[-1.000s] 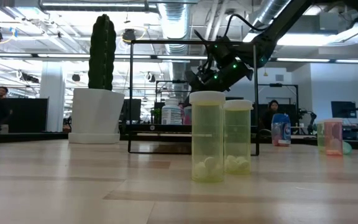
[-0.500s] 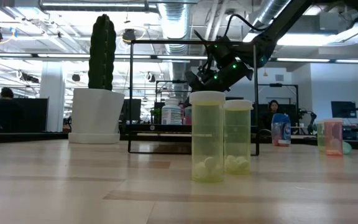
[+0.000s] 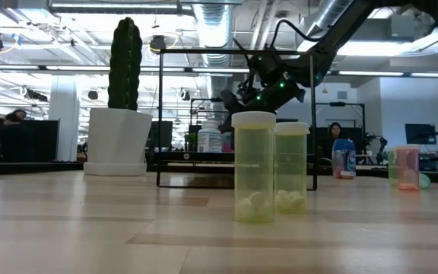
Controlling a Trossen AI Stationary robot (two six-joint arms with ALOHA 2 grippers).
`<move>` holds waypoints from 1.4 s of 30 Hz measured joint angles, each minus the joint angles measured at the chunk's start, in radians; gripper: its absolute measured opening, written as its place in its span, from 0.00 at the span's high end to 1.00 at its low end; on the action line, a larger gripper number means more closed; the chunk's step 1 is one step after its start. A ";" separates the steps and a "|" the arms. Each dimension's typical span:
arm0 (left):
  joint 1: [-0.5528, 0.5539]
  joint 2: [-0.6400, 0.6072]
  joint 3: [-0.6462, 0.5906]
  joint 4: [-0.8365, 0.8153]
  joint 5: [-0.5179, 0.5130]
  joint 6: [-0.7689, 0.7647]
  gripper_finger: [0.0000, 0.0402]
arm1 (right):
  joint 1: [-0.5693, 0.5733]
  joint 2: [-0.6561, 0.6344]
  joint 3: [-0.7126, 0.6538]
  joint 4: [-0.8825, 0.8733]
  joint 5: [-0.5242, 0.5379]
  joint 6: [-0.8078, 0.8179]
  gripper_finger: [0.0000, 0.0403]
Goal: Pick and place medicine bottles onto shelf by color
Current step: Put the blue pill bottle on the shelf, then put the dark blue pill bottle on the shelf
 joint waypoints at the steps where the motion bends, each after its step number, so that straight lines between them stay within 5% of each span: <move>1: 0.001 0.000 0.000 0.000 0.001 0.000 0.70 | 0.000 0.000 0.005 -0.008 0.000 -0.001 0.66; 19: 0.006 0.000 0.000 0.000 0.011 -0.007 0.70 | -0.001 -0.007 0.106 -0.119 -0.051 -0.055 0.41; 32: 0.015 0.000 0.000 0.000 0.021 -0.006 0.70 | -0.002 -0.084 0.379 -0.720 -0.050 -0.282 0.40; 42: 0.048 0.000 0.000 -0.007 0.009 0.009 0.70 | -0.082 -0.293 0.394 -1.116 -0.020 -0.325 0.40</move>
